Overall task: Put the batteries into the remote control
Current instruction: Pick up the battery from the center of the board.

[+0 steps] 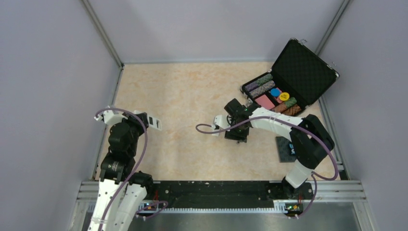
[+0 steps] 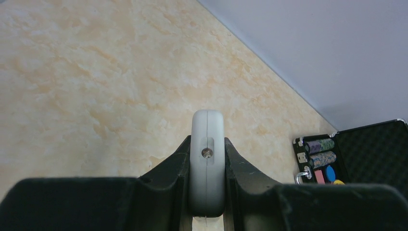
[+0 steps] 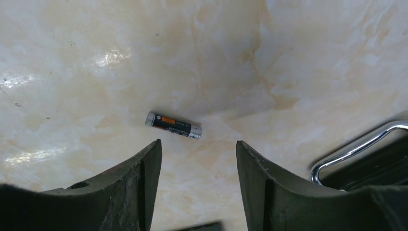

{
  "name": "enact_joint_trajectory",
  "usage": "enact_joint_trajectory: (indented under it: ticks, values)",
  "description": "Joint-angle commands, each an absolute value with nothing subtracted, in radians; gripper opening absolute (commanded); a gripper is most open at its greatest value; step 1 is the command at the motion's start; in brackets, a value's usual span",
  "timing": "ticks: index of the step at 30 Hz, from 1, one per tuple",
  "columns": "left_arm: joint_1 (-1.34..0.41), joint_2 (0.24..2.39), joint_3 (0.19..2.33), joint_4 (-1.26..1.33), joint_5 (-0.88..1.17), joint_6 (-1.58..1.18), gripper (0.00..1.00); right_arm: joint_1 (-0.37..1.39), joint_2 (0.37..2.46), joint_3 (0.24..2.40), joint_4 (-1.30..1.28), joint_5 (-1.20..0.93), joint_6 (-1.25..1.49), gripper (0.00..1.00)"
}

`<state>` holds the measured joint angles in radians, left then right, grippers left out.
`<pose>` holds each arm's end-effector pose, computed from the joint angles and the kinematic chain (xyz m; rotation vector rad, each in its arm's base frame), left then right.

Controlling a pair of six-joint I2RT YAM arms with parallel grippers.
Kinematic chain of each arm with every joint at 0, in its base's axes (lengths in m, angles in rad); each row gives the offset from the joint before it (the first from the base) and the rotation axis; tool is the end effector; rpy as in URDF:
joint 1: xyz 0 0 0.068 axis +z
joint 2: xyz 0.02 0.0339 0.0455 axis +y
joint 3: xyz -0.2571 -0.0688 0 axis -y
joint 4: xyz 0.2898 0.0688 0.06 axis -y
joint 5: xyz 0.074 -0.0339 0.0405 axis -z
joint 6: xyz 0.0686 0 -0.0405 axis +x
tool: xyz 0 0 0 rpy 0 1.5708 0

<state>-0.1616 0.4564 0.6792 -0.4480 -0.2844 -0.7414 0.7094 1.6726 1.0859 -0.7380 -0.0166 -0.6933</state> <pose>0.1955 -0.0124 0.3181 -0.7082 1.6590 -0.3922 0.2689 0.2324 0.1205 -1.8706 2.2102 0.0269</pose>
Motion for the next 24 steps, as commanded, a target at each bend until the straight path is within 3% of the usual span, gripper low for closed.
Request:
enact_joint_trajectory:
  ticks: [1, 10, 17, 24]
  values:
    - [-0.156, 0.463, 0.712, -0.376, -0.31, -0.738, 0.0, 0.698, 1.678, 1.058, -0.668, -0.035, -0.765, 0.57]
    - [-0.156, 0.472, 0.704, -0.361, -0.312, -0.75, 0.0, 0.711, 1.695, 1.021, -0.617, -0.065, -0.786, 0.53]
    - [-0.156, 0.476, 0.704, -0.353, -0.314, -0.754, 0.0, 0.715, 1.704, 1.003, -0.609, -0.086, -0.796, 0.44]
    - [-0.156, 0.483, 0.71, -0.35, -0.31, -0.749, 0.0, 0.72, 1.728, 1.009, -0.611, -0.09, -0.782, 0.12]
